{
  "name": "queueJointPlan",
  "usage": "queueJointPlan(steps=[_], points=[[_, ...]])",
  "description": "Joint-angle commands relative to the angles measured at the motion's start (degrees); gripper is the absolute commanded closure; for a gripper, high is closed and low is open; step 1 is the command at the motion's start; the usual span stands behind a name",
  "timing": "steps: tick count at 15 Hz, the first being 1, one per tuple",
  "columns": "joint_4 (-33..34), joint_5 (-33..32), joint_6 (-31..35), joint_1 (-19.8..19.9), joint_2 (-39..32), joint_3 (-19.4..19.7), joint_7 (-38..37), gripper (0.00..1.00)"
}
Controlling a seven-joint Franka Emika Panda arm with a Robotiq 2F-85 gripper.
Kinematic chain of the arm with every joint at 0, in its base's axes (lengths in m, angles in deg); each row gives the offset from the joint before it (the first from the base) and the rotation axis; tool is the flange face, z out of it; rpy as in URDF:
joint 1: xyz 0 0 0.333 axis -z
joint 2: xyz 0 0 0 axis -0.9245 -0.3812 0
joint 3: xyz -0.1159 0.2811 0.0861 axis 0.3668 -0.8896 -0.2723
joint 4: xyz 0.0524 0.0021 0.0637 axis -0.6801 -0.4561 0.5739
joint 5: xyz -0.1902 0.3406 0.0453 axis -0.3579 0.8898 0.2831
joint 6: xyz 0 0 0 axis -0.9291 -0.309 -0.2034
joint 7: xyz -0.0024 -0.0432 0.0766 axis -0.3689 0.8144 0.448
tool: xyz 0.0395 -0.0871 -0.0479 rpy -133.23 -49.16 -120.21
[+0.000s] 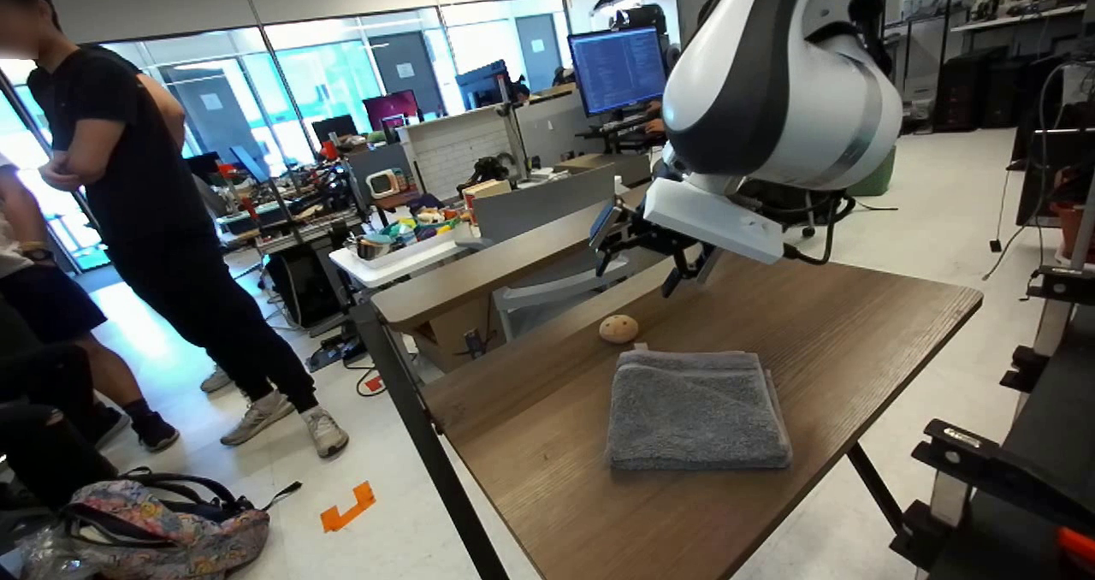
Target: Slide the towel across the table and move the toy to the right.
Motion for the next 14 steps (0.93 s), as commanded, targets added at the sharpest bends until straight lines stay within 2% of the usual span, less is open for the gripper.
queueJointPlan(steps=[1,5,6,7,10,12,13,14], points=[[1.04,0.62,-0.06,-1.24,-0.40,1.09,-0.08,0.00],[0.76,0.58,-0.04,-1.26,-0.53,0.92,-0.09,0.00],[0.13,0.18,-2.27,-1.88,1.01,2.31,0.89,0.00],[-0.29,2.05,-7.64,-4.93,4.16,6.10,0.81,0.00],[0.79,6.44,-21.20,-10.62,8.06,13.12,-1.68,0.00],[4.30,9.13,-29.38,-16.76,8.52,19.75,-6.37,0.00],[5.10,10.52,-30.26,-18.61,8.21,21.57,-9.36,0.00],[3.43,10.47,-26.74,-15.11,7.68,18.29,-3.10,0.00]])
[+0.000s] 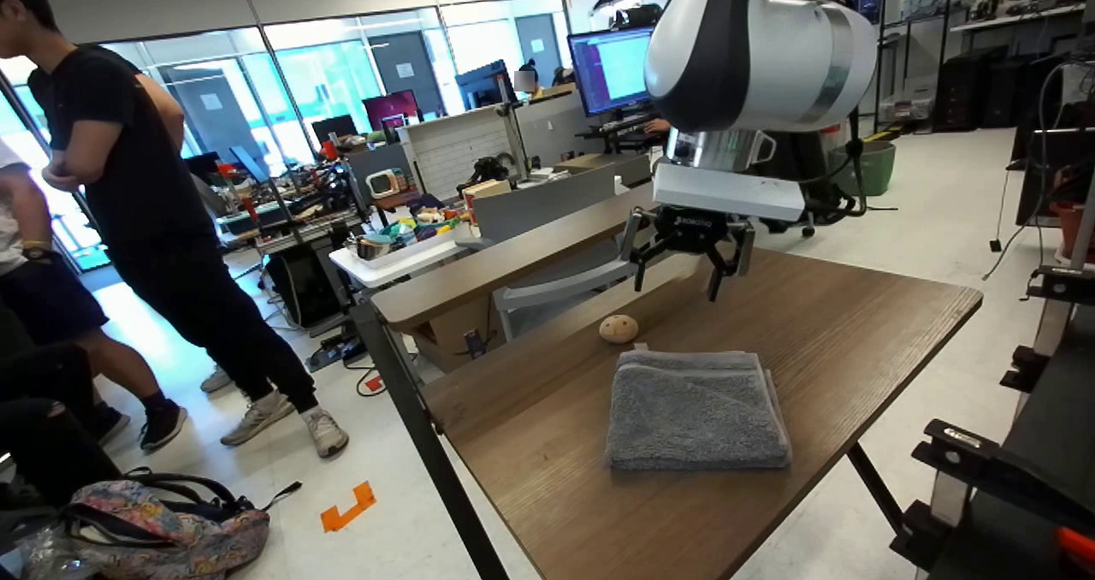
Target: Slide the towel across the table and move the toy to the right.
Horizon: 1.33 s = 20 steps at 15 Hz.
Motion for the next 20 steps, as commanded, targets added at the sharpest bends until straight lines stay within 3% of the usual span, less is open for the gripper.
queueJointPlan(steps=[1,6,8,14,20], points=[[0.99,2.88,-1.94,-3.41,0.48,3.14,-0.37,0.00],[1.54,3.33,-2.71,-5.47,0.49,4.75,-2.80,0.00],[4.16,-0.29,-14.98,-6.15,0.77,6.74,-1.23,0.00],[10.17,-7.76,-26.47,-5.97,-1.38,8.01,10.86,0.00],[8.25,-6.45,-24.24,-5.59,-0.64,7.72,10.54,0.00]])
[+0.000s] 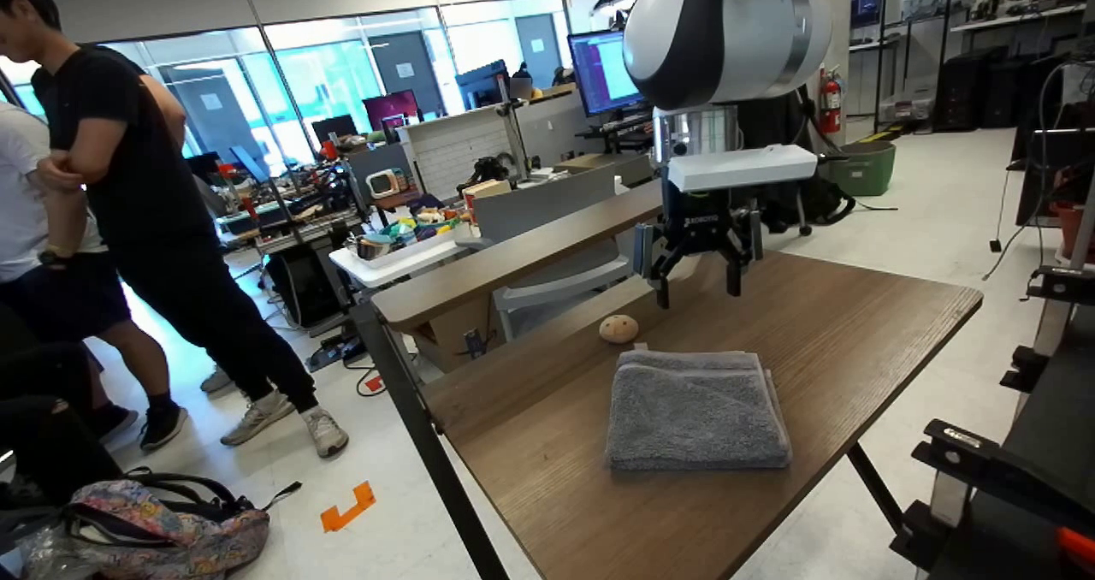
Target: Slide the towel across the table and move the toy to the right.
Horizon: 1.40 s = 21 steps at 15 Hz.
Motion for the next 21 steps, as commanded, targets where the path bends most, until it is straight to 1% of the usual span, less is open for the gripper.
queueJointPlan(steps=[1,3,4,5,6,9,14,17,21], points=[[0.12,0.78,3.88,-1.03,-0.46,0.69,0.99,0.00],[0.77,0.87,9.72,-1.18,-1.17,0.12,1.83,0.00],[1.30,1.37,11.87,-0.99,-1.60,-0.59,2.08,0.00],[1.65,1.77,15.50,-0.79,-2.26,-1.49,2.74,0.00],[2.42,1.88,16.10,-0.55,-2.89,-2.44,3.37,0.00],[5.07,1.36,16.47,-1.76,-5.18,-2.75,2.82,0.00],[12.68,0.76,15.39,-4.51,-10.60,-1.08,0.39,0.00],[17.05,0.37,15.84,-5.95,-13.69,0.25,-0.75,0.00],[22.96,0.53,14.29,-6.86,-17.93,1.50,-2.47,0.00]])
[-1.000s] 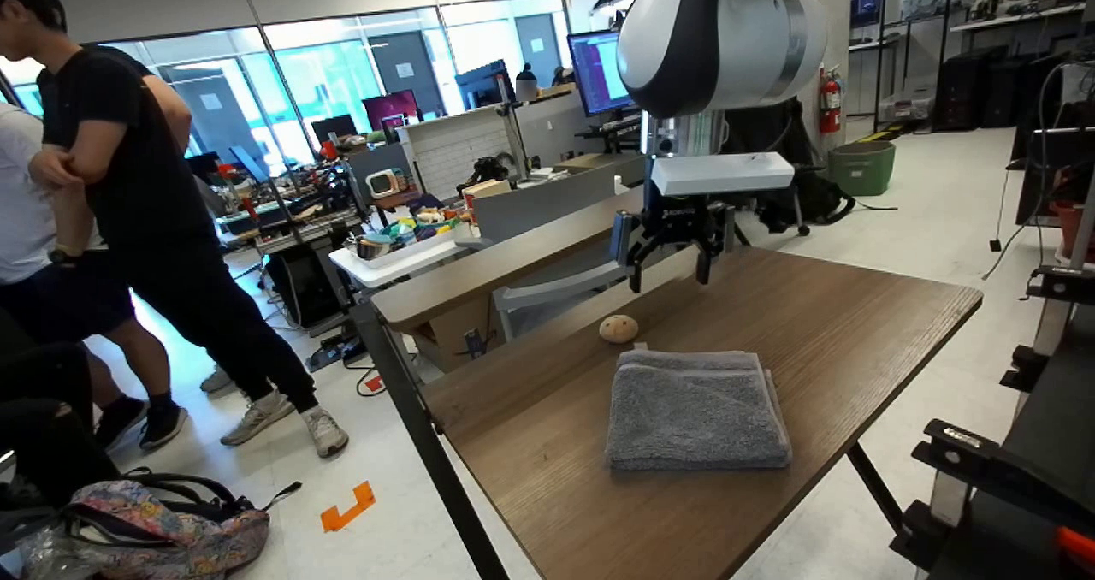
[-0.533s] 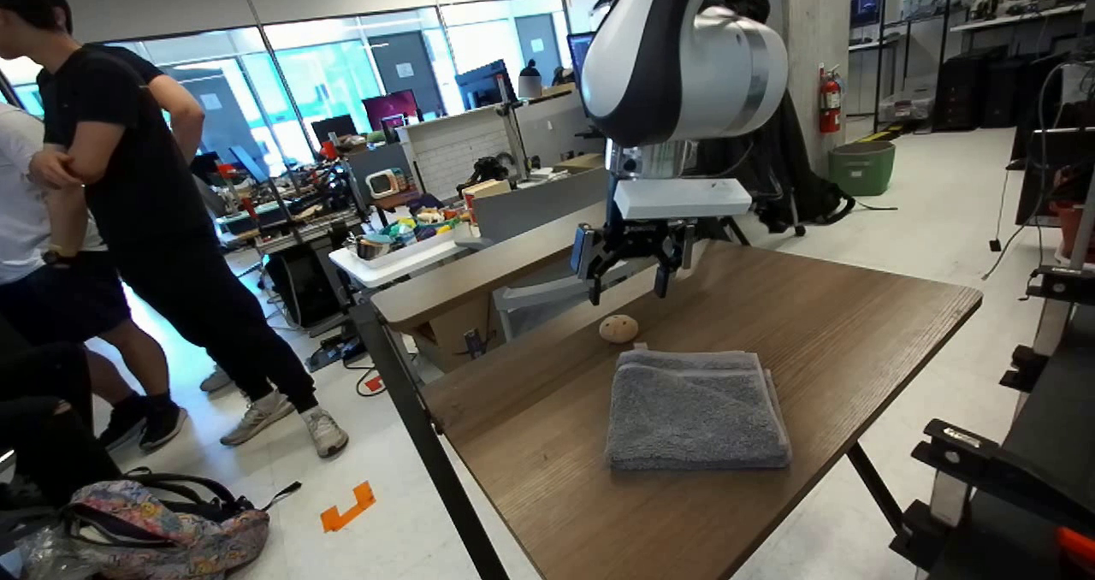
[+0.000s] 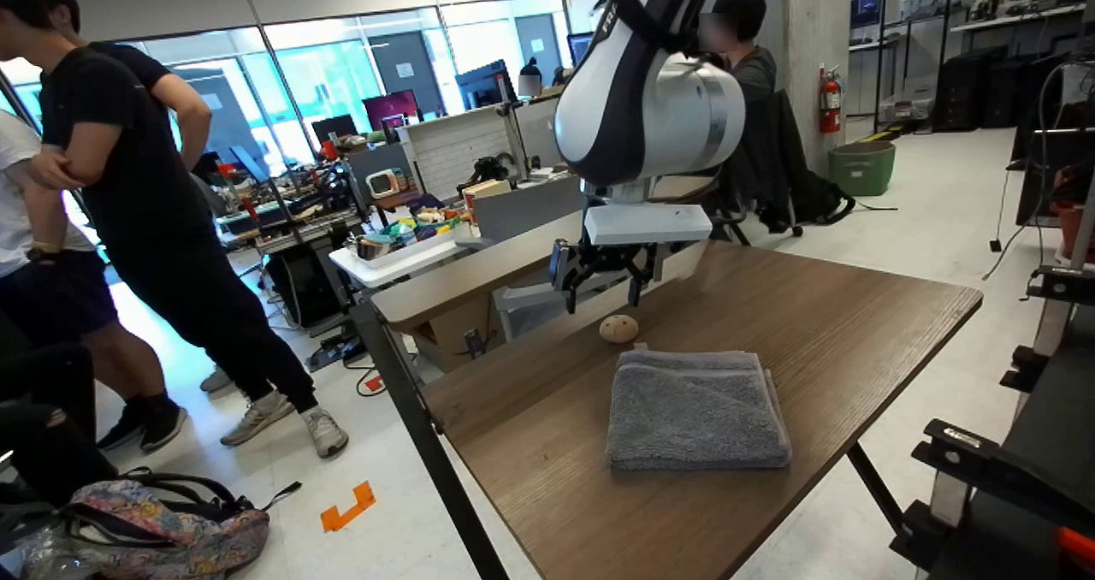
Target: Slide the towel across the table and move the toy to the right.
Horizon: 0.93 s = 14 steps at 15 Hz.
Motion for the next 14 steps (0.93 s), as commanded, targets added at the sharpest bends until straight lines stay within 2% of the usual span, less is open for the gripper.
queueJointPlan(steps=[1,8,9,10,12,14], points=[[7.19,0.21,-1.19,-1.31,-5.08,1.59,-2.25,0.00],[13.94,0.69,-2.83,-0.76,-10.79,0.85,-3.13,0.00],[14.25,0.83,-3.39,-0.45,-11.03,0.34,-2.89,0.05],[14.67,0.90,-3.72,-0.21,-11.42,-0.08,-2.55,0.28],[15.62,1.04,-5.50,0.10,-11.84,-0.66,-2.27,0.31],[16.36,1.33,-7.46,0.68,-11.71,-1.36,-1.75,0.46]])
